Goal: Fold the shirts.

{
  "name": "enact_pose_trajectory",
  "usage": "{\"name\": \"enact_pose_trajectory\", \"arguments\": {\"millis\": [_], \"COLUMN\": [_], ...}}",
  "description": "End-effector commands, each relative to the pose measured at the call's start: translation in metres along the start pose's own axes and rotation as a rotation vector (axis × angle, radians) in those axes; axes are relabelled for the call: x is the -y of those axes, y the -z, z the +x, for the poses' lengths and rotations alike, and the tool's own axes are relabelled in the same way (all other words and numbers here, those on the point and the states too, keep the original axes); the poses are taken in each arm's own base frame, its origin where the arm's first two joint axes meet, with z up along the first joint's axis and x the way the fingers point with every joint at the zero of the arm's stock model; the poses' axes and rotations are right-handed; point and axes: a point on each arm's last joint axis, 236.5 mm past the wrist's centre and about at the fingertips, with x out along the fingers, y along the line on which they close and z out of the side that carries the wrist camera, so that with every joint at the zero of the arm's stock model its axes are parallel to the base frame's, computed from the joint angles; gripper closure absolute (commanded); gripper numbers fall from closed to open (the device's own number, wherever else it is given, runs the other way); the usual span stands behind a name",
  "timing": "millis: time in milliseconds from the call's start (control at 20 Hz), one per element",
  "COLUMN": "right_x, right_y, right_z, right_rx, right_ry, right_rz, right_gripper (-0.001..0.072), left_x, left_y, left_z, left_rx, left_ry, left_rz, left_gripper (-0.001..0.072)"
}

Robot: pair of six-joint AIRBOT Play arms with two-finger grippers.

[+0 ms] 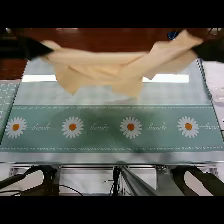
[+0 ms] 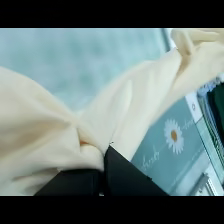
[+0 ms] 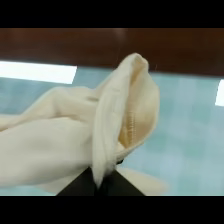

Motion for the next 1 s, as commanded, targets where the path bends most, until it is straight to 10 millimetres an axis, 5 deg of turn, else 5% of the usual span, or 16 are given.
{"name": "enact_pose_trajectory", "arguments": {"millis": [0, 250, 400, 500, 650, 750, 950], "right_x": [-0.052, -0.108, -0.118, -0.110, -0.078, -0.051, -0.020], "right_y": [-0.098, -0.152, -0.145, -0.120, -0.053, -0.006, 0.024], "right_z": [-0.112, -0.221, -0.249, -0.251, -0.239, -0.232, -0.196], "right_rx": [0.319, 0.562, 0.563, 0.474, 0.187, -0.033, -0.266], "right_ry": [0.016, 0.005, 0.026, 0.082, 0.205, 0.295, 0.323], "right_rz": [-0.111, -0.172, -0.139, -0.113, -0.061, -0.028, 0.024], "right_gripper": [0.0681, 0.0681, 0.0681, 0.0681, 0.0681, 0.0681, 0.0681], "left_x": [0.104, 0.210, 0.246, 0.253, 0.237, 0.200, 0.134], "left_y": [-0.050, -0.054, -0.041, -0.028, 0.003, 0.031, 0.065], "left_z": [-0.072, -0.133, -0.158, -0.170, -0.177, -0.179, -0.162], "left_rx": [0.187, 0.354, 0.426, 0.436, 0.355, 0.226, 0.045], "left_ry": [-0.041, -0.072, -0.107, -0.165, -0.287, -0.418, -0.492], "left_rz": [0.240, 0.470, 0.523, 0.500, 0.413, 0.342, 0.179], "left_gripper": [0.0658, 0.0658, 0.0658, 0.0658, 0.0657, 0.0657, 0.0657]}}
